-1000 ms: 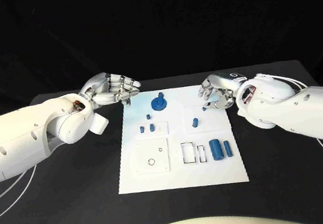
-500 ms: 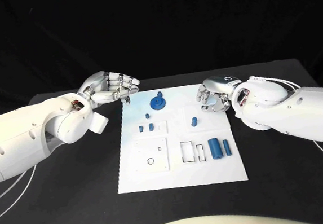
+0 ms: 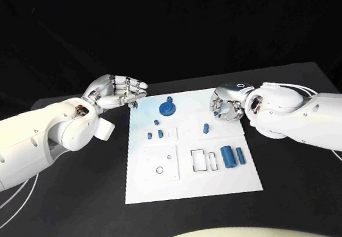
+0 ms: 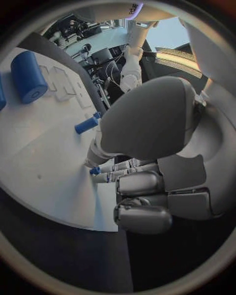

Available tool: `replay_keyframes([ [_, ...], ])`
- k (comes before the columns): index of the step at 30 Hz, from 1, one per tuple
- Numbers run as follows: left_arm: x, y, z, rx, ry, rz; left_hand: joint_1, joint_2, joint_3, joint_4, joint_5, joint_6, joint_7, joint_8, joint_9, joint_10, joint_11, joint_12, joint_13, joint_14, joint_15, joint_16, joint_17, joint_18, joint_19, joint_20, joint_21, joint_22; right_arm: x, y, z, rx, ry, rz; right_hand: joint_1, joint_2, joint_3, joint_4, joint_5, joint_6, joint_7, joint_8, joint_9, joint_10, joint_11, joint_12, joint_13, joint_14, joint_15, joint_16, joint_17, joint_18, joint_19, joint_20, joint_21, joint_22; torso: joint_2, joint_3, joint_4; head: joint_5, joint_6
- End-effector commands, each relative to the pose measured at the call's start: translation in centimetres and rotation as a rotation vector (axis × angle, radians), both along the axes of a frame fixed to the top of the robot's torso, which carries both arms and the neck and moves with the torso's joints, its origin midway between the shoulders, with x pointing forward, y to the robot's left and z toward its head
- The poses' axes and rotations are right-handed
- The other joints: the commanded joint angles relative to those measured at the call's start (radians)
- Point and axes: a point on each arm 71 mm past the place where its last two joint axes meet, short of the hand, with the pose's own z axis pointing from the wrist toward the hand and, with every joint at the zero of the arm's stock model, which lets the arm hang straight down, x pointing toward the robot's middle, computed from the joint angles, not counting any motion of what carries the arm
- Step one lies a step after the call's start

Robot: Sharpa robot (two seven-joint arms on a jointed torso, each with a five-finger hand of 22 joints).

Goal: Assemble the parts on the task board

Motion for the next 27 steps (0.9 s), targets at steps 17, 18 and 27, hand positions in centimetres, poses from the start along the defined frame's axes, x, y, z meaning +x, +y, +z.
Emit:
replay_keyframes([
  [17, -0.09, -0.17, 0.18, -0.016, -0.001, -0.005, -0.012, 0.003, -0.004, 0.004, 0.002, 0.002, 0.011, 0.0, -0.002, -0.011, 0.005, -0.003, -0.004, 0.003, 0.011, -0.006, -0.001, 0.006, 0.008, 0.005, -0.007, -0.005, -0.55, 0.17, -1.32, -0.034, 0.049, 0.006, -0.023, 0.095, 0.131, -0.114, 0.0, 0.043, -0.009, 0.05, 0.059, 0.068, -0.016, 0.005, 0.007, 0.039, -0.019, 0.031, 0.007, -0.011, 0.003, -0.002, 0.029, 0.036, -0.001, 0.0007, -0.0017, 0.006, -0.007],
  [18, -0.09, -0.17, 0.18, -0.016, 0.0, -0.005, -0.012, 0.003, -0.004, 0.004, 0.002, 0.002, 0.011, 0.0, -0.002, -0.011, 0.005, -0.003, -0.004, 0.003, 0.011, -0.006, -0.001, 0.006, 0.008, 0.005, -0.007, -0.005, -0.56, 0.15, -1.31, -0.035, 0.046, 0.005, -0.024, 0.095, 0.133, -0.118, 0.0, 0.043, -0.009, 0.051, 0.06, 0.069, -0.016, 0.004, 0.007, 0.039, -0.019, 0.03, 0.006, -0.011, 0.003, -0.002, 0.029, 0.036, -0.001, 0.0004, -0.0014, 0.006, -0.007],
  [27, -0.09, -0.15, 0.18, -0.017, 0.0, -0.006, -0.012, 0.002, -0.004, 0.003, 0.002, 0.0, 0.011, 0.0, -0.003, -0.014, 0.005, -0.003, -0.004, 0.003, 0.011, -0.006, -0.001, 0.006, 0.008, 0.006, -0.007, -0.005, -0.66, 0.12, -0.99, -0.033, -0.001, -0.007, -0.044, 0.095, 0.156, -0.149, 0.0, 0.041, -0.009, 0.06, 0.077, 0.077, -0.017, 0.002, 0.009, 0.037, -0.02, 0.034, 0.004, -0.011, 0.002, -0.003, 0.031, 0.04, 0.0, 0.0008, -0.0005, 0.008, -0.007],
])
